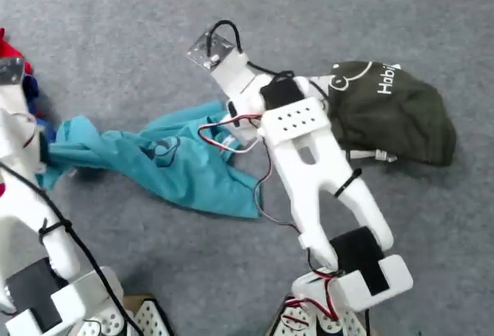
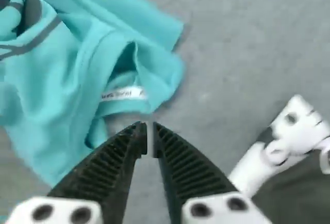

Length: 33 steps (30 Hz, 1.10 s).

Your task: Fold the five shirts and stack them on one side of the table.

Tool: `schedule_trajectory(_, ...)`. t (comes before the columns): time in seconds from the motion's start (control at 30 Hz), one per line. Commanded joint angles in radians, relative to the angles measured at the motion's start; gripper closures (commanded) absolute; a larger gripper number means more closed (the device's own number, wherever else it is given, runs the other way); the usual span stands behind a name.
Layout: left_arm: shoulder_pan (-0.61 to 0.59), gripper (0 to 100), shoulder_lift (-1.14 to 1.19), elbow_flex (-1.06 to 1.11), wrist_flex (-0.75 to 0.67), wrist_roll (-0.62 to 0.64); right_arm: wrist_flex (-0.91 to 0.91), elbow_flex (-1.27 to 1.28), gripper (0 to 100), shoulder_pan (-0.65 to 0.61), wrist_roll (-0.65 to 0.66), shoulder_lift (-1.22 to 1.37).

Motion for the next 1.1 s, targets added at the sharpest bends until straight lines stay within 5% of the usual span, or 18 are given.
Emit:
schedule_trajectory(0.0, -0.079, 97, -0.017, 0.07, 0.006, -0.127, 0.017, 0.008, 81.4, -0.018, -0.107, -0.044)
schedule_trajectory(0.27, -0.278, 97, -0.017, 0.176, 0.005, -0.298, 0.017, 0.084, 75.8, -0.169, -0.399, 0.008)
schedule_trajectory(0.47, -0.302, 97, -0.017, 0.174, 0.005, -0.298, -0.06, 0.122, 76.0, -0.226, -0.407, 0.194)
schedule_trajectory(0.63, -0.3, 97, -0.017, 0.174, 0.003, -0.298, -0.048, 0.128, 93.5, -0.229, -0.399, 0.289)
schedule_trajectory(0.8, -0.294, 97, -0.017, 0.174, 0.0, -0.298, 0.04, 0.122, 98.3, -0.133, -0.393, 0.3)
schedule_trajectory(1.07, -0.251, 97, -0.015, 0.216, 0.005, -0.298, 0.334, 0.128, 98.5, 0.12, -0.195, 0.248)
